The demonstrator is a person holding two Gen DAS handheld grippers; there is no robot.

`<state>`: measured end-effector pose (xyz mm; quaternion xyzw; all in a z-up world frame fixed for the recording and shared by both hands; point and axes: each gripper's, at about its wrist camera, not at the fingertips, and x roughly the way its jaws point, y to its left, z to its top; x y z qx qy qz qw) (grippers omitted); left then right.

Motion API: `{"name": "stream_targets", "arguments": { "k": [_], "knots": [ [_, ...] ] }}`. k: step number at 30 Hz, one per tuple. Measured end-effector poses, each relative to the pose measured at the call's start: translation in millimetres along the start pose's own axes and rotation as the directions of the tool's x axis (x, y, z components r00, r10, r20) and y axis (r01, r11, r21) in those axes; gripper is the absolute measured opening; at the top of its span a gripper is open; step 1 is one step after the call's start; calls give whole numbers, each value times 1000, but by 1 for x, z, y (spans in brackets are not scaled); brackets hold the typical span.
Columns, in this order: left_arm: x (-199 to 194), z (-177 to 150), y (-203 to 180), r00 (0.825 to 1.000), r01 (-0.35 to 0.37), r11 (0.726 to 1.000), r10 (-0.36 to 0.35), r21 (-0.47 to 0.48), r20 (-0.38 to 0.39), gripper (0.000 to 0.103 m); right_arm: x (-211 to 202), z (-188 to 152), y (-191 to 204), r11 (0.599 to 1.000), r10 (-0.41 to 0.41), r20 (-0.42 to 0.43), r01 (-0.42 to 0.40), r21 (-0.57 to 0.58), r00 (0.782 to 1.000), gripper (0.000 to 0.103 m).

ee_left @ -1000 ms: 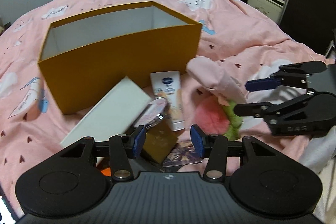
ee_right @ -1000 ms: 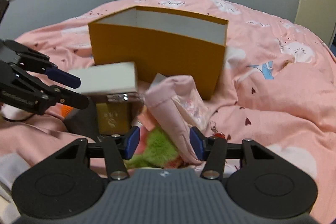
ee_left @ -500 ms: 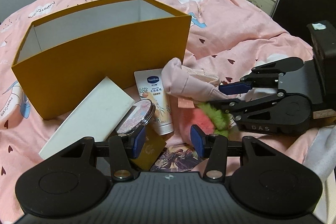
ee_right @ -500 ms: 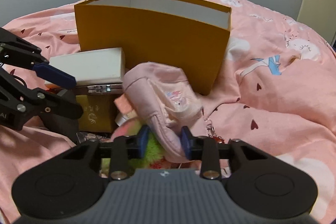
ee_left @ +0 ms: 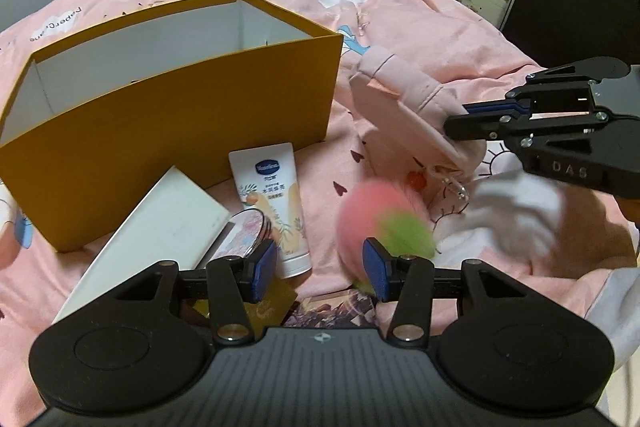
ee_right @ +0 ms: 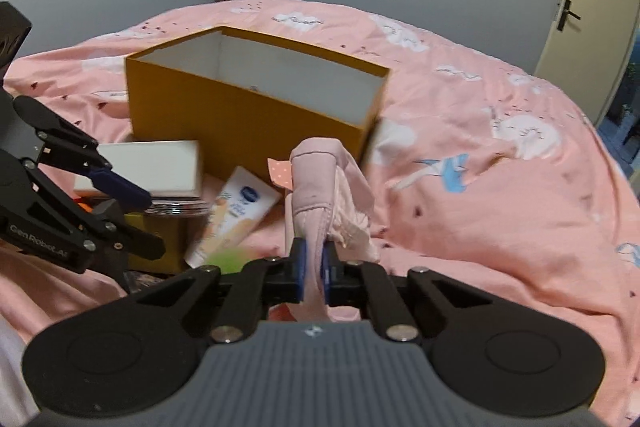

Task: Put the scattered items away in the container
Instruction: 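Grasp the pink cloth item with the right tool while the left tool approaches the pink ball, then grasp the pink fluffy ball with the left tool while the right tool holds the cloth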

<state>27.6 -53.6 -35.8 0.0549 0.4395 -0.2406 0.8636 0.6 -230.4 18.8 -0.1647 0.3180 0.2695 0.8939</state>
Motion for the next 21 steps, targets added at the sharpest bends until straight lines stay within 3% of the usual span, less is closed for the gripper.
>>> {"name": "stream_targets", "arguments": {
  "k": [3, 9, 16, 21],
  "knots": [
    [2, 2, -1, 1000, 10, 1000, -10, 4, -1, 56, 2, -3, -6, 1000, -16, -24, 17, 22, 1000, 9],
    [12, 6, -10, 997, 72, 997, -71, 41, -32, 58, 11, -10, -1, 998, -12, -97, 6, -55, 995, 9],
    [30, 11, -18, 987, 151, 989, -150, 8, -62, 66, 17, -15, -9, 1000, 10, -99, -10, 4, 995, 11],
    [50, 16, -27, 985, 138, 990, -137, -6, -101, 67, 16, -18, -9, 1000, 15, -95, -14, 16, 995, 14]
  ]
}}
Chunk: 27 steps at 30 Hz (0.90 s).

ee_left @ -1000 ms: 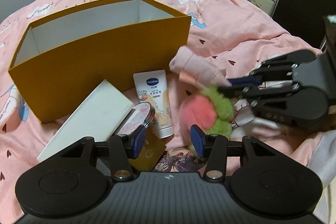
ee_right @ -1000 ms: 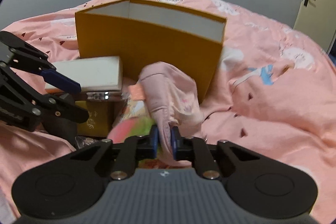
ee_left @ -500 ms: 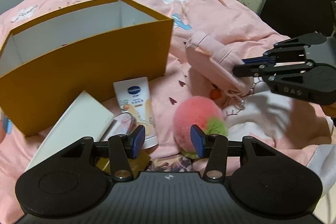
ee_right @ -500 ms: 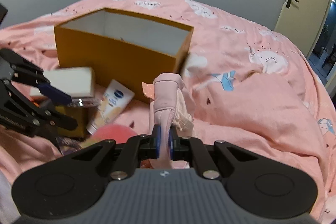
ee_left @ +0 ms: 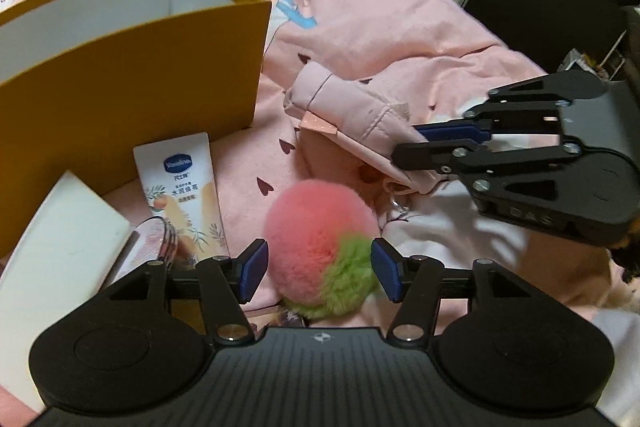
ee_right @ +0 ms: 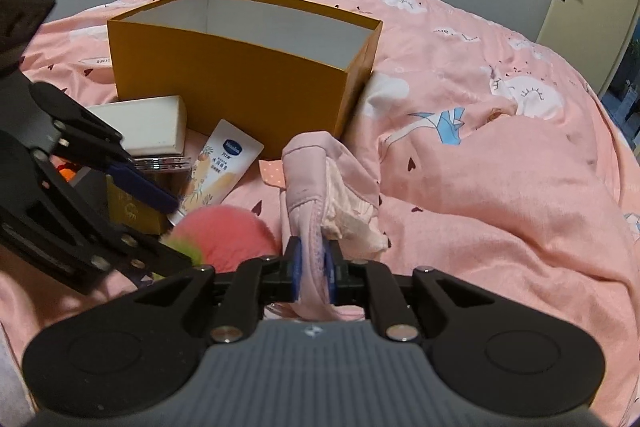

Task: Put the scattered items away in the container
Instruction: 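Grasp the pink fluffy ball with the left tool while the right tool holds the cloth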

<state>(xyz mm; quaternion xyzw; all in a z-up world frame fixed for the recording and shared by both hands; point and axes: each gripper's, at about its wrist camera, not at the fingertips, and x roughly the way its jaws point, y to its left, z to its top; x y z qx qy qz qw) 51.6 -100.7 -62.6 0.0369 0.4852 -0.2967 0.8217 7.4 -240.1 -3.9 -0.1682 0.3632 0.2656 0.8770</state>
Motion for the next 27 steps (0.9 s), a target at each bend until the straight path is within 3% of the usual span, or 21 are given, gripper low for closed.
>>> {"name": "stream_targets", "arguments": {
  "k": [7, 12, 21, 24, 27],
  "knots": [
    [30, 9, 3, 998, -21, 999, 19, -45, -59, 67, 6, -2, 0, 1000, 14, 0, -14, 1, 1000, 19],
    [47, 11, 7, 996, -8, 997, 1, -81, -89, 54, 13, -1, 4, 1000, 15, -3, -15, -20, 1000, 26],
    [54, 4, 17, 996, -15, 992, 3, -128, -91, 49, 31, -1, 0, 998, 60, -19, -60, 10, 998, 32],
    [44, 1, 16, 998, -14, 992, 6, -127, -68, 48, 32, -3, 0, 997, 71, -19, -71, 13, 997, 33],
    [33, -1, 16, 999, -11, 991, 5, -130, -45, 46, 28, -4, 8, 998, 61, 2, -61, -32, 998, 20]
  ]
}}
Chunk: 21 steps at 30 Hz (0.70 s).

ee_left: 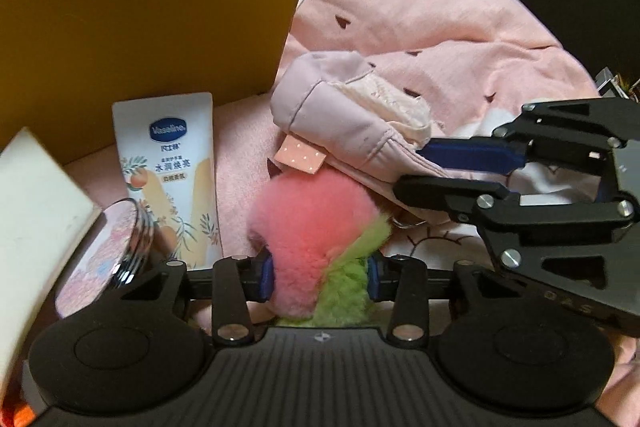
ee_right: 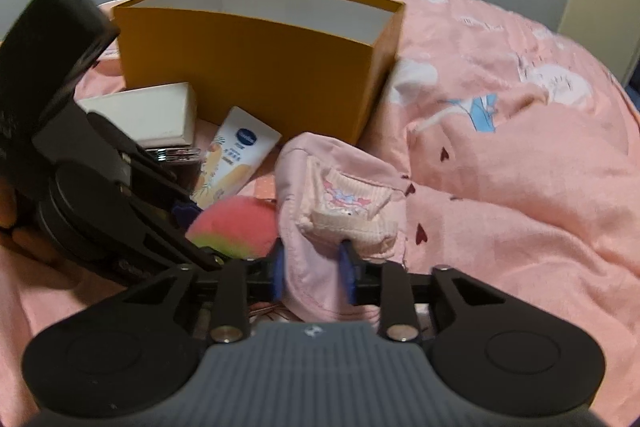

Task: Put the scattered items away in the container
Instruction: 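Grasp the pink fluffy ball with the left tool while the right tool holds the cloth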

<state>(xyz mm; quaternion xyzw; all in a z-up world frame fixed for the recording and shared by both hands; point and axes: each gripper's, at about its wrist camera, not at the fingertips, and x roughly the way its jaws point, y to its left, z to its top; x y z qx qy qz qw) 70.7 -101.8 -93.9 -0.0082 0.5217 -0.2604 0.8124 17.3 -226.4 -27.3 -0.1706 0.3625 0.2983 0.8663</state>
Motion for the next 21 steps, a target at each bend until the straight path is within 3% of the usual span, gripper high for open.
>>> {"name": "stream_targets", "arguments": {
  "k": [1, 3, 8, 13, 16, 21],
  "knots": [
    [-3, 0, 0, 1000, 2, 1000, -2, -5, 6, 45, -2, 0, 2, 1000, -8, 6, 8, -11, 1000, 18],
    [-11, 0, 2, 1000, 11, 1000, -11, -17, 20, 32, -7, 2, 2, 1000, -17, 17, 17, -10, 1000, 14],
    [-28, -2, 6, 998, -1, 1000, 2, -26, 57, 14, -18, 8, -4, 1000, -19, 35, 18, 15, 999, 11],
    [-32, -6, 10, 999, -13, 1000, 14, -19, 51, 12, -22, 11, -3, 1000, -23, 38, 22, 14, 999, 11],
    [-28, -6, 12, 999, -3, 999, 5, -37, 51, 19, -25, 11, -4, 1000, -27, 40, 26, 15, 999, 11],
    [-18, -5, 18, 998, 18, 997, -13, -78, 62, 53, -28, 7, -11, 999, -32, 44, 30, 32, 999, 11]
  ]
}}
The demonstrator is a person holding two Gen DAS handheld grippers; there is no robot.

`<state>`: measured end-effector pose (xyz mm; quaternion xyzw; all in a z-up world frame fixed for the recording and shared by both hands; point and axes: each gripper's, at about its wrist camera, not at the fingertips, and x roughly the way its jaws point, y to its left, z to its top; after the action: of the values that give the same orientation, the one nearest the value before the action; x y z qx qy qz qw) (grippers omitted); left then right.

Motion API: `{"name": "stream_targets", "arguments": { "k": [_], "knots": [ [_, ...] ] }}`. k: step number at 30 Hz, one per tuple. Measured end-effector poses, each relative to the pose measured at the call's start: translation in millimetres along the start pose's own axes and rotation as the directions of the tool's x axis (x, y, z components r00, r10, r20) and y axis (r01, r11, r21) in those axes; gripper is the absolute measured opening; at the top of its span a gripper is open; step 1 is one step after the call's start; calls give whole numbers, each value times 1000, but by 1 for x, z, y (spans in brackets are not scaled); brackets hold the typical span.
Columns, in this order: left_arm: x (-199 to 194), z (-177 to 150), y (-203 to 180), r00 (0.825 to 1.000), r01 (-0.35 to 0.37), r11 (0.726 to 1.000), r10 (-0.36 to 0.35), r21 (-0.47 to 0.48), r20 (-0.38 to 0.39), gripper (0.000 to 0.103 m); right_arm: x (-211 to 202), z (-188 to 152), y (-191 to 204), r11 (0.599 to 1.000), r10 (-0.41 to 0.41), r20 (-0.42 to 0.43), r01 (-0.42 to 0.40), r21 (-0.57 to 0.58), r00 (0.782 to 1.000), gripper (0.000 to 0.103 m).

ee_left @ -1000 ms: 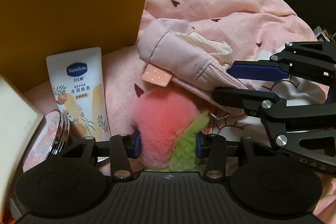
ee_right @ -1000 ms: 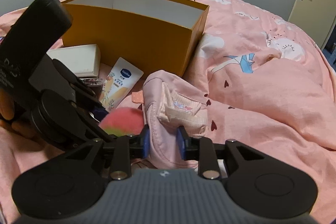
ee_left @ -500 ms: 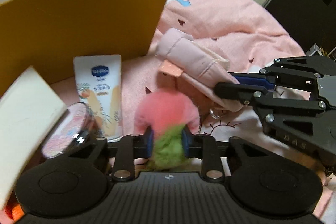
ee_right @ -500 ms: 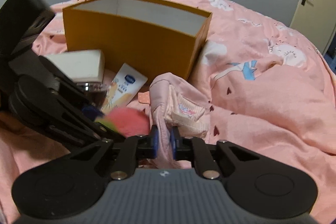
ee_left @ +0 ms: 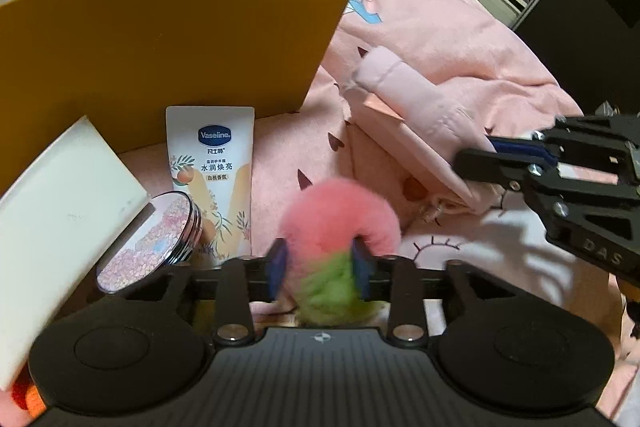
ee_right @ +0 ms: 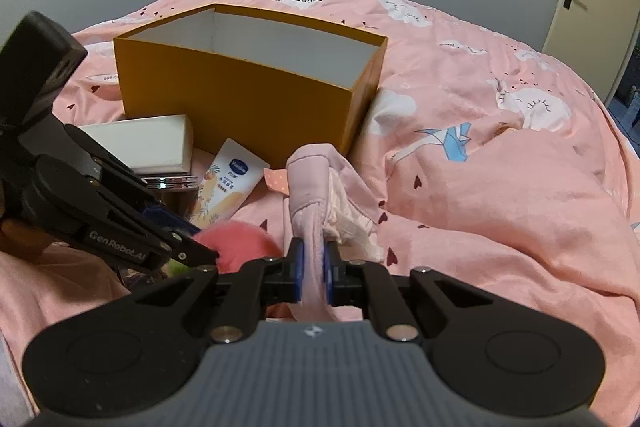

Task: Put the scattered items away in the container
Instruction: 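Grasp the pink fluffy ball with the left tool while the right tool holds the cloth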

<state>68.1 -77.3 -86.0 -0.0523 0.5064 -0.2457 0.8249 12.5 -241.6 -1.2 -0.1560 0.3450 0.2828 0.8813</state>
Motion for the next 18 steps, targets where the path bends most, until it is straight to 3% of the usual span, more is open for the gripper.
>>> {"name": "stream_targets", "arguments": {
  "k": [4, 10, 16, 18],
  "knots": [
    [10, 3, -2, 1000, 27, 1000, -27, 0, -13, 54, 1, -4, -1, 1000, 5, -2, -5, 6, 1000, 11],
    [30, 7, -7, 997, 41, 999, -41, 4, -60, 64, 3, -8, -1, 1000, 13, 1, -13, 5, 1000, 12],
    [51, 10, -12, 995, 23, 1000, -21, 16, -102, 63, 4, -10, -4, 999, 21, 2, -21, 25, 1000, 14],
    [59, 11, -15, 993, 0, 1000, 4, 30, -116, 55, 4, -11, -3, 999, 22, 2, -22, 27, 1000, 16]
  ]
}}
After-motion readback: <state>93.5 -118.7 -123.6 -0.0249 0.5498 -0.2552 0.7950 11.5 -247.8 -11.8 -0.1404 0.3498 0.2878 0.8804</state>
